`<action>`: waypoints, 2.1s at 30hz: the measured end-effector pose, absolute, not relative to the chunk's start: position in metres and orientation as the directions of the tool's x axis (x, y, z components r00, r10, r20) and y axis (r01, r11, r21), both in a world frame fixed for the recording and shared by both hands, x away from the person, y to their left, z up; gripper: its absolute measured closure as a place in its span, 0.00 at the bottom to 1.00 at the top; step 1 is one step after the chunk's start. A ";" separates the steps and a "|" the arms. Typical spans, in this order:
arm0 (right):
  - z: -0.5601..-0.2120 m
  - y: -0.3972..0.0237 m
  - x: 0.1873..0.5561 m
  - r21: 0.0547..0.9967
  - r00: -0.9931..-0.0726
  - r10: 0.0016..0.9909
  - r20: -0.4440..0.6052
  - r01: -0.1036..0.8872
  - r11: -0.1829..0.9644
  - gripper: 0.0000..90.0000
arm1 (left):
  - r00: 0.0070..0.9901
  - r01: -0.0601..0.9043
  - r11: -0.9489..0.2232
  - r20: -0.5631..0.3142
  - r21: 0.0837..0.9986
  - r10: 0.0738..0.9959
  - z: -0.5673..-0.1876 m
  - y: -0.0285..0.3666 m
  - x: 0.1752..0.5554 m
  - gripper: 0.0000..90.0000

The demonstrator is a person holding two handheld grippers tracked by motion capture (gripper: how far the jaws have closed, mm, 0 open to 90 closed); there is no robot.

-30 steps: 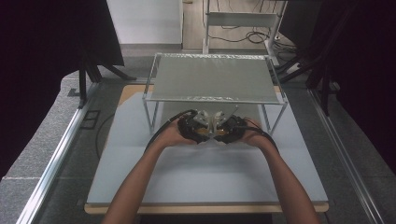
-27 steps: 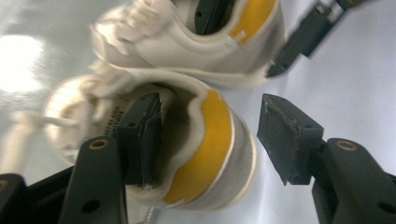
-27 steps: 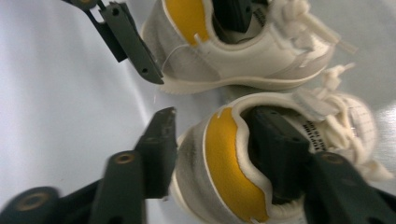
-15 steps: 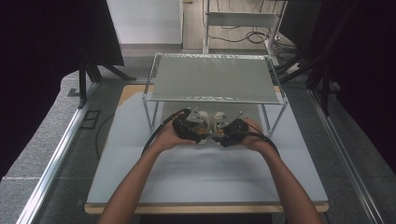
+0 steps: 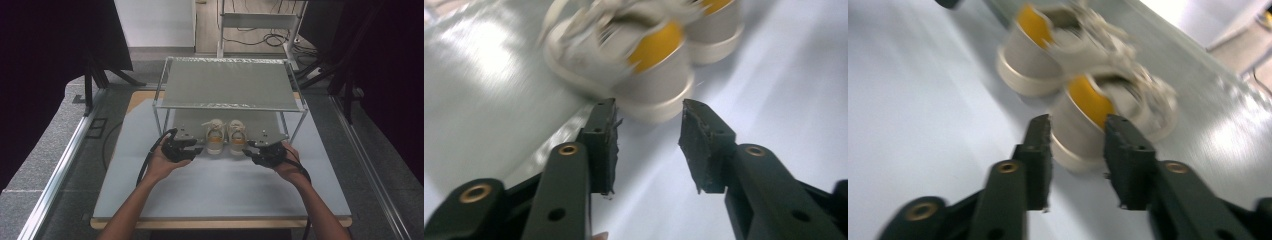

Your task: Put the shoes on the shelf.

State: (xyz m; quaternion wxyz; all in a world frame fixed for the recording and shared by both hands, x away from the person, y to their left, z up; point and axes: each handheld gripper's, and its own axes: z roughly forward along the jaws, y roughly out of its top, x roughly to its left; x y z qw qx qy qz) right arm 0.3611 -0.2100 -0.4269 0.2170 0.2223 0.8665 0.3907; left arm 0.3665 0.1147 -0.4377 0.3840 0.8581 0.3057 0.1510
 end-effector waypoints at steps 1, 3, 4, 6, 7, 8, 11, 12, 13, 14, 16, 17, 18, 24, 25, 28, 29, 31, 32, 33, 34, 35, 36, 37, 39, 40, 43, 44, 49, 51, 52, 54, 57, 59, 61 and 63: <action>-0.427 -0.210 0.361 0.774 -0.807 0.555 -0.202 0.216 0.596 0.74 | 0.756 0.428 -0.507 0.011 0.748 0.655 -0.440 0.117 0.368 0.68; -0.432 -0.217 0.365 0.772 -0.784 0.594 -0.182 0.260 0.580 0.79 | 0.734 0.457 -0.484 -0.009 0.747 0.679 -0.446 0.120 0.372 0.70; -0.438 -0.221 0.372 0.766 -0.764 0.624 -0.166 0.298 0.569 0.83 | 0.715 0.481 -0.472 -0.019 0.739 0.699 -0.452 0.120 0.376 0.72; -0.441 -0.222 0.375 0.762 -0.755 0.636 -0.159 0.316 0.565 0.85 | 0.704 0.492 -0.463 -0.024 0.737 0.710 -0.455 0.119 0.377 0.73; -0.448 -0.220 0.382 0.753 -0.735 0.659 -0.157 0.342 0.562 0.88 | 0.687 0.506 -0.452 -0.027 0.734 0.726 -0.460 0.116 0.383 0.76; -0.448 -0.220 0.382 0.753 -0.735 0.659 -0.157 0.342 0.562 0.88 | 0.687 0.506 -0.452 -0.027 0.734 0.726 -0.460 0.116 0.383 0.77; -0.456 -0.215 0.393 0.750 -0.701 0.695 -0.158 0.372 0.547 0.92 | 0.664 0.528 -0.431 -0.040 0.732 0.746 -0.464 0.111 0.393 0.78; -0.460 -0.211 0.401 0.752 -0.679 0.717 -0.158 0.389 0.533 0.94 | 0.657 0.535 -0.421 -0.047 0.732 0.753 -0.466 0.108 0.400 0.79; -0.462 -0.210 0.404 0.755 -0.666 0.729 -0.158 0.394 0.524 0.95 | 0.651 0.538 -0.411 -0.053 0.736 0.757 -0.467 0.107 0.404 0.80; -0.462 -0.210 0.404 0.755 -0.666 0.729 -0.158 0.394 0.524 0.95 | 0.651 0.538 -0.411 -0.053 0.736 0.757 -0.467 0.107 0.404 0.81; -0.467 -0.205 0.413 0.763 -0.634 0.757 -0.157 0.408 0.501 0.97 | 0.646 0.545 -0.404 -0.061 0.735 0.761 -0.469 0.103 0.410 0.81; -0.469 -0.204 0.415 0.766 -0.624 0.767 -0.151 0.417 0.490 0.98 | 0.634 0.559 -0.396 -0.067 0.729 0.771 -0.472 0.098 0.414 0.81; -0.471 -0.204 0.417 0.769 -0.616 0.775 -0.142 0.424 0.479 0.98 | 0.648 0.547 -0.415 -0.054 0.727 0.760 -0.473 0.098 0.417 0.81; -0.478 -0.201 0.425 0.768 -0.599 0.788 -0.144 0.435 0.471 0.99 | 0.638 0.560 -0.414 -0.055 0.718 0.768 -0.481 0.090 0.426 0.84; -0.478 -0.201 0.425 0.768 -0.599 0.788 -0.144 0.435 0.471 0.99 | 0.634 0.564 -0.408 -0.061 0.718 0.771 -0.482 0.089 0.427 0.84; -0.477 -0.199 0.427 0.762 -0.607 0.780 -0.154 0.429 0.485 0.99 | 0.628 0.574 -0.402 -0.069 0.713 0.775 -0.482 0.088 0.430 0.86; -0.477 -0.199 0.427 0.762 -0.607 0.780 -0.154 0.429 0.485 0.99 | 0.628 0.574 -0.402 -0.069 0.713 0.775 -0.482 0.088 0.430 0.86; -0.475 -0.194 0.429 0.758 -0.620 0.767 -0.168 0.416 0.503 0.99 | 0.630 0.577 -0.405 -0.071 0.709 0.774 -0.481 0.085 0.431 0.87; -0.474 -0.190 0.430 0.751 -0.625 0.760 -0.181 0.411 0.517 0.99 | 0.628 0.581 -0.407 -0.069 0.705 0.775 -0.481 0.083 0.431 0.88; -0.474 -0.190 0.430 0.751 -0.625 0.760 -0.181 0.411 0.517 0.99 | 0.620 0.586 -0.406 -0.065 0.701 0.782 -0.480 0.080 0.431 0.88; -0.475 -0.185 0.430 0.733 -0.615 0.754 -0.231 0.399 0.551 1.00 | 0.627 0.575 -0.422 -0.046 0.701 0.778 -0.480 0.079 0.432 0.90; -0.475 -0.185 0.430 0.733 -0.615 0.754 -0.231 0.399 0.551 1.00 | 0.627 0.575 -0.422 -0.046 0.701 0.778 -0.480 0.079 0.432 0.90; -0.476 -0.185 0.431 0.735 -0.611 0.758 -0.226 0.403 0.544 0.99 | 0.613 0.589 -0.403 -0.062 0.701 0.788 -0.480 0.079 0.430 0.90; -0.477 -0.188 0.431 0.746 -0.612 0.767 -0.192 0.417 0.519 0.99 | 0.620 0.581 -0.395 -0.073 0.711 0.781 -0.482 0.081 0.431 0.89; -0.477 -0.189 0.431 0.749 -0.614 0.769 -0.180 0.421 0.511 0.99 | 0.625 0.580 -0.397 -0.075 0.711 0.777 -0.482 0.083 0.431 0.84; -0.476 -0.190 0.429 0.748 -0.617 0.765 -0.188 0.415 0.518 0.98 | 0.623 0.579 -0.382 -0.088 0.720 0.777 -0.482 0.084 0.427 0.83; -0.474 -0.190 0.422 0.758 -0.621 0.760 -0.192 0.397 0.517 0.97 | 0.638 0.564 -0.412 -0.061 0.716 0.768 -0.477 0.090 0.416 0.83; -0.471 -0.192 0.416 0.765 -0.629 0.752 -0.199 0.380 0.520 0.97 | 0.653 0.538 -0.429 -0.038 0.726 0.756 -0.474 0.093 0.410 0.83; -0.462 -0.195 0.377 0.780 -0.679 0.696 -0.233 0.297 0.551 0.97 | 0.682 0.501 -0.432 -0.034 0.750 0.731 -0.465 0.104 0.375 0.84; -0.462 -0.191 0.361 0.780 -0.707 0.664 -0.244 0.265 0.567 0.97 | 0.691 0.490 -0.424 -0.044 0.761 0.721 -0.462 0.102 0.365 0.85; -0.463 -0.183 0.350 0.769 -0.731 0.632 -0.259 0.240 0.592 0.97 | 0.704 0.475 -0.434 -0.035 0.766 0.709 -0.459 0.097 0.361 0.85; -0.464 -0.175 0.346 0.762 -0.744 0.612 -0.269 0.224 0.607 0.97 | 0.713 0.471 -0.442 -0.036 0.764 0.700 -0.457 0.089 0.361 0.85; -0.467 -0.165 0.350 0.752 -0.747 0.602 -0.282 0.217 0.622 0.97 | 0.721 0.470 -0.450 -0.036 0.759 0.692 -0.457 0.075 0.365 0.85; -0.469 -0.161 0.356 0.753 -0.743 0.609 -0.278 0.224 0.618 0.97 | 0.717 0.477 -0.446 -0.042 0.758 0.696 -0.459 0.070 0.371 0.85; -0.471 -0.160 0.361 0.763 -0.733 0.625 -0.269 0.233 0.603 0.97 | 0.711 0.487 -0.440 -0.049 0.754 0.702 -0.462 0.066 0.376 0.85; -0.472 -0.160 0.365 0.774 -0.736 0.631 -0.246 0.243 0.585 0.99 | 0.705 0.493 -0.429 -0.059 0.757 0.707 -0.463 0.065 0.380 0.86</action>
